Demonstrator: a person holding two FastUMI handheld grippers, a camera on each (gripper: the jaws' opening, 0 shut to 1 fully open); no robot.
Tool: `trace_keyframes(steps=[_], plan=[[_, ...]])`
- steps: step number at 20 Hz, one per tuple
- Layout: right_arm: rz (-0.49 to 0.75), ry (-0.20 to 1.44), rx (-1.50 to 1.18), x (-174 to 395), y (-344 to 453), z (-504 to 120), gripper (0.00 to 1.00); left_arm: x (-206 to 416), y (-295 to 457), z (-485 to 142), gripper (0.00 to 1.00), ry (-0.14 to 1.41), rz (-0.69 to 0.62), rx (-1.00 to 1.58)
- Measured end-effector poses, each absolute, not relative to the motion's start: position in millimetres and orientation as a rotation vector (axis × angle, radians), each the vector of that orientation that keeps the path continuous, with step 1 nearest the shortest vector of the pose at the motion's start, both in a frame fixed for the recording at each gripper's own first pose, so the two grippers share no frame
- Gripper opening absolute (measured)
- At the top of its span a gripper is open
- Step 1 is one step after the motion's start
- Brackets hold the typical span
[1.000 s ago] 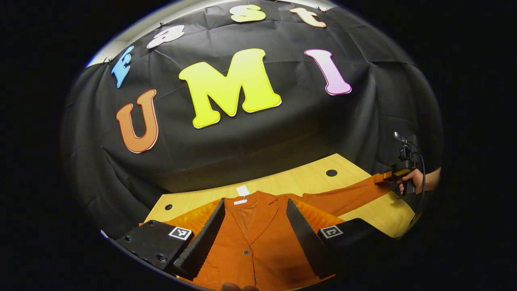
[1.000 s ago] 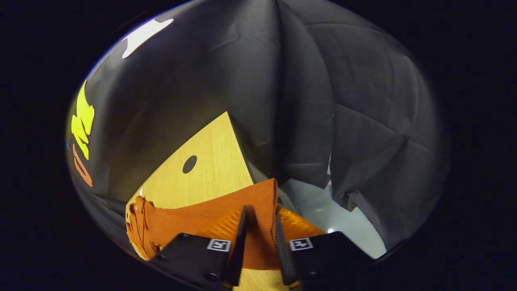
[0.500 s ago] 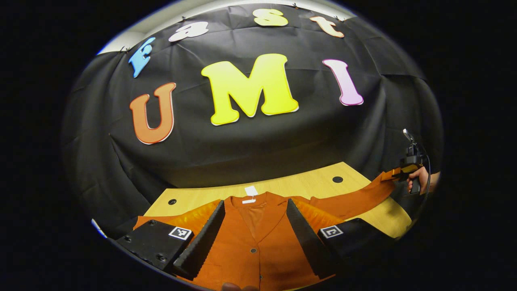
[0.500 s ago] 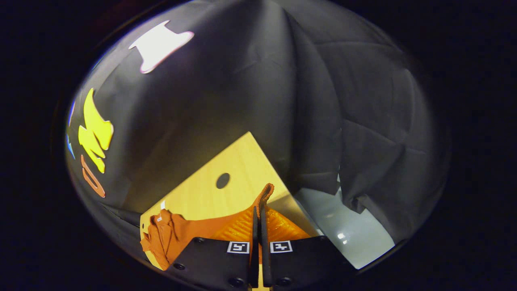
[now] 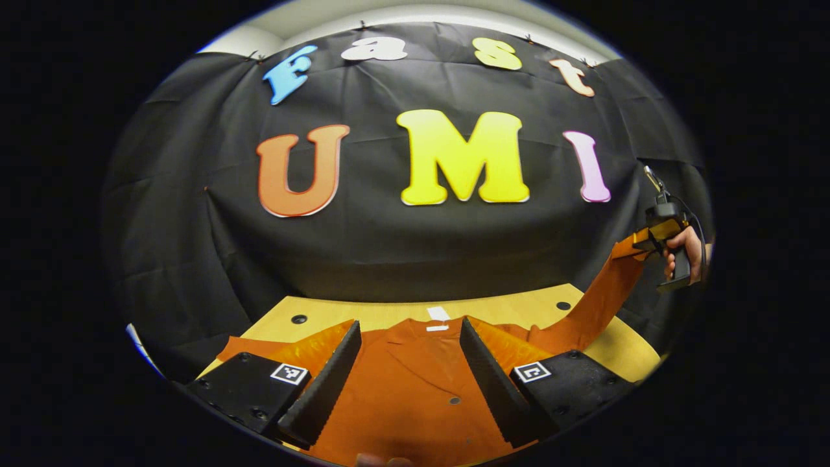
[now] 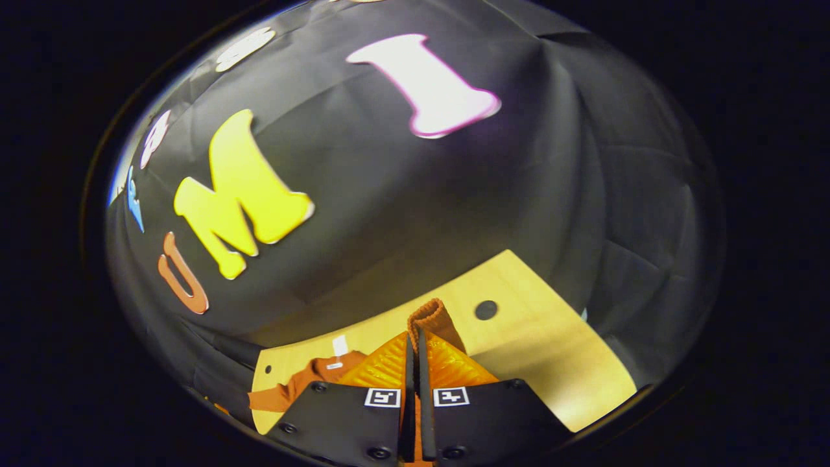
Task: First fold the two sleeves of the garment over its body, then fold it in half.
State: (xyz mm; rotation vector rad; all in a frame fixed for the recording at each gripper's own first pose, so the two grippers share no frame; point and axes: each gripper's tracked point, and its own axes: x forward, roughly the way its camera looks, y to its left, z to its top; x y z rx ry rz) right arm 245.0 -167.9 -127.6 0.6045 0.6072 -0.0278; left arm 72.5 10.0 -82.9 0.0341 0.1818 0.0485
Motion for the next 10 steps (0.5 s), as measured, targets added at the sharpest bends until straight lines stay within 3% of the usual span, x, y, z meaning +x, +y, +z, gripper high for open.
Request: trace_keyframes(steps=[4, 10], plan=[[0.09, 0.598, 0.567, 255.4, -44.9, -85.9, 0.04, 53.8, 83.8, -79.6, 0.99, 0.163, 0.124, -0.01], [0.236, 0.687, 0.508, 255.9, 131.8, -114.4, 0.04, 14.0, 195.5, -85.0, 0.99, 0.153, 0.286, -0.041]])
